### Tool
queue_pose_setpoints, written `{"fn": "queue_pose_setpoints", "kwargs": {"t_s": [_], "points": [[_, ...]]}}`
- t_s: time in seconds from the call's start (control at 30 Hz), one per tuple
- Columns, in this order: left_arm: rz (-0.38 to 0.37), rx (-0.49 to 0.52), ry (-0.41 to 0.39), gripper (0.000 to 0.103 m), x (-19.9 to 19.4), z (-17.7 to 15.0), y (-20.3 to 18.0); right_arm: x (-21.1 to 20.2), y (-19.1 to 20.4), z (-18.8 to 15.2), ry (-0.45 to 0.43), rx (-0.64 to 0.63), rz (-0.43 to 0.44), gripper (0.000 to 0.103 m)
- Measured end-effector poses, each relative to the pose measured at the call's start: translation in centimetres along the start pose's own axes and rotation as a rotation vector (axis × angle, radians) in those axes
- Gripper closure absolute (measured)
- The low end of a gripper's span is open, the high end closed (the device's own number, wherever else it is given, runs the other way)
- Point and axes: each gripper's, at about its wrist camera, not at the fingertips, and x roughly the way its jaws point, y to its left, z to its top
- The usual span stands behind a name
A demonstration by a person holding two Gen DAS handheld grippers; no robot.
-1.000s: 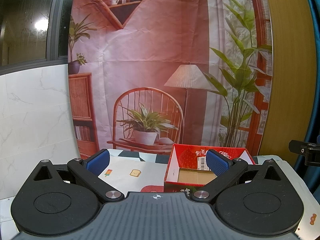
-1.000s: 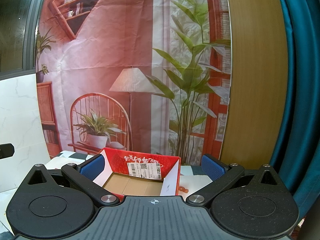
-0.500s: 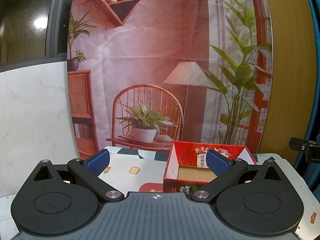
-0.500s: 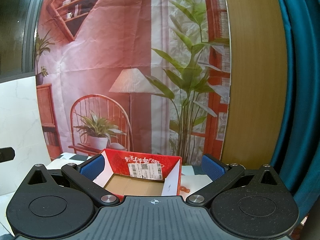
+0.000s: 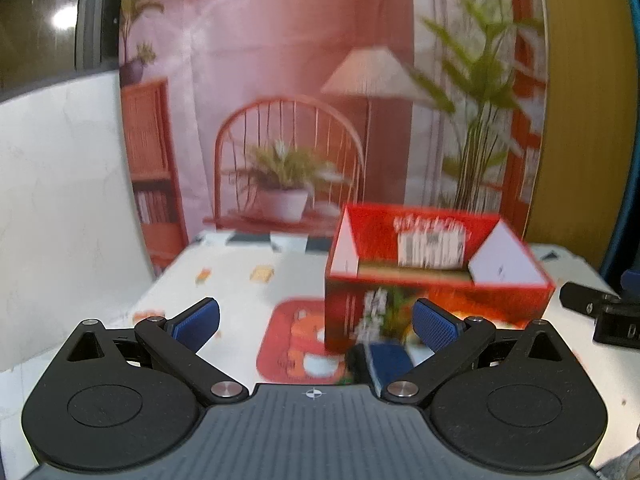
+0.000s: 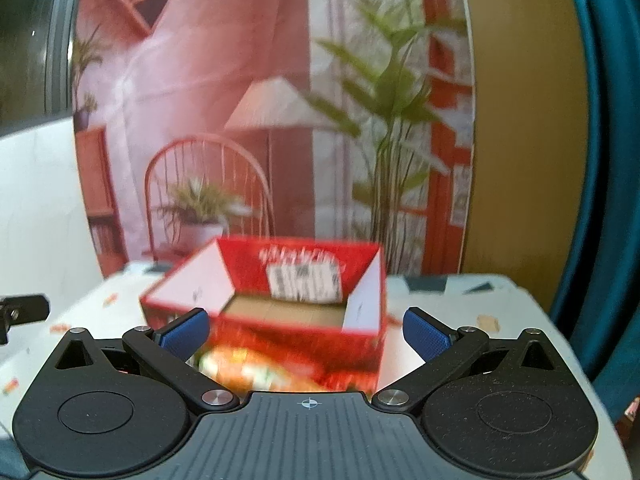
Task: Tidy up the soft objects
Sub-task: 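Lower the right gripper onto the blue-and-white wrapped package and close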
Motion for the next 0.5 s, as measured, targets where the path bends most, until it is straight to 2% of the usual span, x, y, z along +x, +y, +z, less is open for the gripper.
{"fn": "queue_pose_setpoints", "kwargs": {"t_s": [0.17, 0.27, 0.4, 0.5], "points": [[0.006, -0.012, 0.093, 0.000, 2.7, -2.5, 0.5, 1.6, 1.3, -3.4, 0.062, -0.028, 0.030, 0.000], [-0.018, -0.006, 0.139, 0.000, 4.2, -4.0, 0.5, 2.0, 1.7, -4.8, 0.074, -0.035, 0.045, 0.000], [-0.096, -0.002, 0.162, 0.001, 5.1, -5.4, 0.3, 2.7, 2.3, -6.7, 0.111, -0.053, 0.088, 0.001], [-0.120, 0.021, 0.159, 0.001, 5.5, -6.2, -0.4, 3.3, 2.4, -7.6, 0.138, -0.062, 0.115, 0.007]]}}
